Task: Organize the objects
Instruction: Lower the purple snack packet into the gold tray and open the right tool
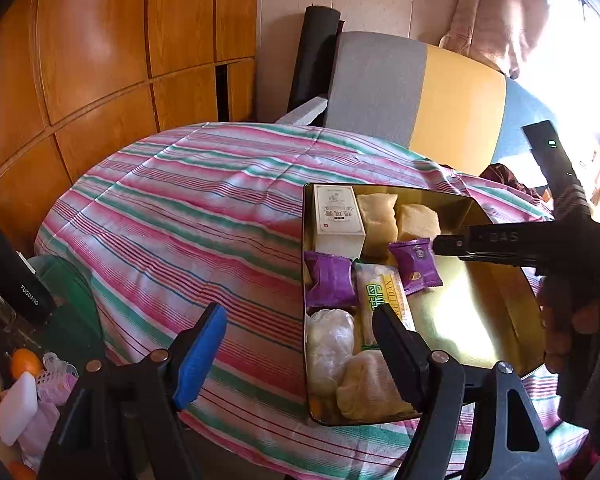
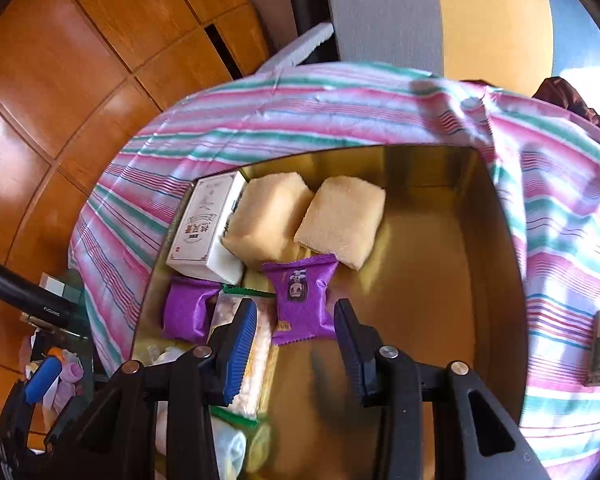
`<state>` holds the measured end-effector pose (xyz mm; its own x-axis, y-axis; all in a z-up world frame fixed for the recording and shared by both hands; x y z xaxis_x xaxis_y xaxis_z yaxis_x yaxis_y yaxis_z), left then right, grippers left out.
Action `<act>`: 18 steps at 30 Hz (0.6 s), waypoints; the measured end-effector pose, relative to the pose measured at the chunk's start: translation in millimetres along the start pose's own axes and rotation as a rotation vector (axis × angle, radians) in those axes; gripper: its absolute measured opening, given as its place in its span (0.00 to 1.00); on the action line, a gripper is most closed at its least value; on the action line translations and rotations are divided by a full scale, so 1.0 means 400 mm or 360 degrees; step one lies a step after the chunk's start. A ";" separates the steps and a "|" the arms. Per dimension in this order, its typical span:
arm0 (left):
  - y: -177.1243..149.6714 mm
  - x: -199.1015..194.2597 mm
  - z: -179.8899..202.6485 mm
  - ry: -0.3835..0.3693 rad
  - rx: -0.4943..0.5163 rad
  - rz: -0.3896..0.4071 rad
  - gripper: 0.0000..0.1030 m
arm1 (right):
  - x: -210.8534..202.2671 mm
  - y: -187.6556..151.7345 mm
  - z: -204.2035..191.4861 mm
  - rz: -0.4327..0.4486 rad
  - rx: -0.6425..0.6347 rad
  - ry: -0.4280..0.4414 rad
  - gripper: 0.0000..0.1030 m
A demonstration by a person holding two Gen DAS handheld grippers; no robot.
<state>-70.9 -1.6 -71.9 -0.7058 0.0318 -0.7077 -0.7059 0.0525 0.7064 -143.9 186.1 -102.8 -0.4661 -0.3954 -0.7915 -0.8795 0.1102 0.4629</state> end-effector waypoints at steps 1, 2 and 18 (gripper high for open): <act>0.001 -0.006 0.003 -0.0002 0.0003 0.0006 0.74 | -0.017 -0.006 0.000 0.0020 -0.0007 0.0005 0.39; 0.002 -0.012 0.005 -0.0004 0.0005 0.0013 0.74 | -0.034 -0.014 0.002 0.0038 -0.0014 0.0005 0.39; 0.001 -0.074 0.098 -0.0077 0.0138 0.0063 0.76 | -0.291 -0.161 0.211 0.0258 0.0141 -0.0183 0.39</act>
<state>-48.0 36.7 -51.5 -0.7277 0.0834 -0.6808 -0.6684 0.1367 0.7312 -41.0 302.0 -74.4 -0.6054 -0.2597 -0.7524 -0.7949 0.2457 0.5548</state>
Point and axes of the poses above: each gripper's, at about its wrist camera, not at the fingertips, and x roughly the way its jaws point, z to its right, y to its top, the point moved 5 cm from there along x, roughly the way its jaws point, and after that the axes turned 6 degrees about y, right-handed, at the moved point
